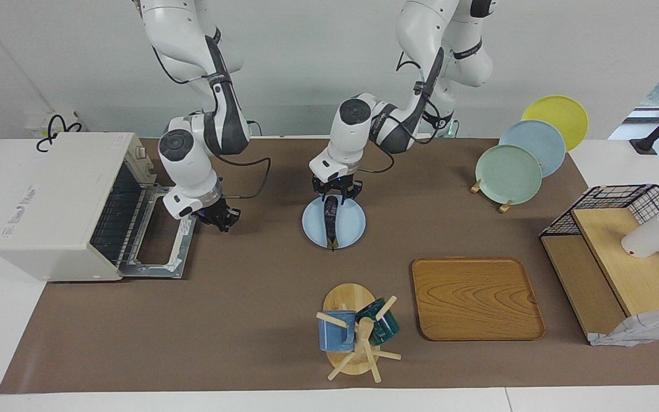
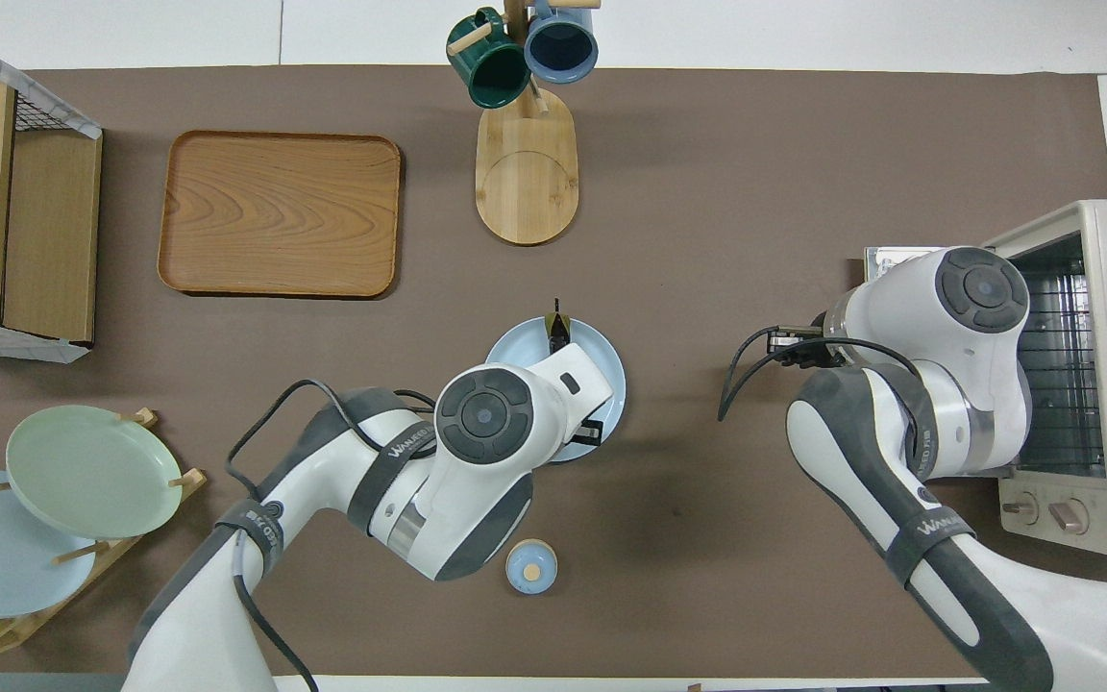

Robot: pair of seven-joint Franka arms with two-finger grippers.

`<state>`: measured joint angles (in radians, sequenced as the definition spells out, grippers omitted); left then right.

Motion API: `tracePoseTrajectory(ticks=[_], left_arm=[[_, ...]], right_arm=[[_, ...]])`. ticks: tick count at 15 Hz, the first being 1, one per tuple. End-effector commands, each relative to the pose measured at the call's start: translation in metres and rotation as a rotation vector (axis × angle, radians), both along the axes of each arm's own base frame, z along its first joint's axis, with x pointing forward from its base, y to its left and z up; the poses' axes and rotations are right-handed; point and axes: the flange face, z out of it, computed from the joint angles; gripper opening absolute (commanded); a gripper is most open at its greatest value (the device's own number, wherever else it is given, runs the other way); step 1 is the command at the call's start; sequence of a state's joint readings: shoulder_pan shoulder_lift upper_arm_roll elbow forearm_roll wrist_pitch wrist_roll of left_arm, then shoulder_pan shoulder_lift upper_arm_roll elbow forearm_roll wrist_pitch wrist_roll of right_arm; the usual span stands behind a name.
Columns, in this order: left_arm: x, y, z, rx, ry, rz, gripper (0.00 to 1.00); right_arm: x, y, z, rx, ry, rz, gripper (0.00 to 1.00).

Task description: Put eggplant into oven

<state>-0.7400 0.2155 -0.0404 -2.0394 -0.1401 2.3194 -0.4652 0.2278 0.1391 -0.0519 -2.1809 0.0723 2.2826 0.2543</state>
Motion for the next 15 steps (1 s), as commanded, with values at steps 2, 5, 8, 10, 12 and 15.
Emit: tracePoseTrajectory(ticks=[2,5,8,10,12,15], left_arm=[[0.047,0.073,0.07,-0.007,0.015,0.067,1.0],[0.096,0.145,0.11,-0.006,0.024,0.088,1.0],[0.136,0.224,0.139,-0.005,0.02,0.095,1.0],[0.152,0.273,0.159,-0.004,0.014,0.114,1.0],[0.16,0.309,0.182,-0.007,-0.012,0.157,1.0],[0.152,0.333,0.21,0.073,-0.007,0.153,1.0]], right_arm=[[0.014,0.063,0.031,0.009,0.0,0.028,0.34],[0.017,0.143,0.061,0.021,-0.039,0.041,0.34],[0.006,0.259,0.076,0.026,-0.079,0.029,0.35],[0.016,0.334,0.066,0.01,-0.093,0.013,0.34],[0.016,0.358,0.056,0.023,-0.148,0.027,0.33],[-0.022,0.383,0.027,0.03,-0.155,0.086,0.34]])
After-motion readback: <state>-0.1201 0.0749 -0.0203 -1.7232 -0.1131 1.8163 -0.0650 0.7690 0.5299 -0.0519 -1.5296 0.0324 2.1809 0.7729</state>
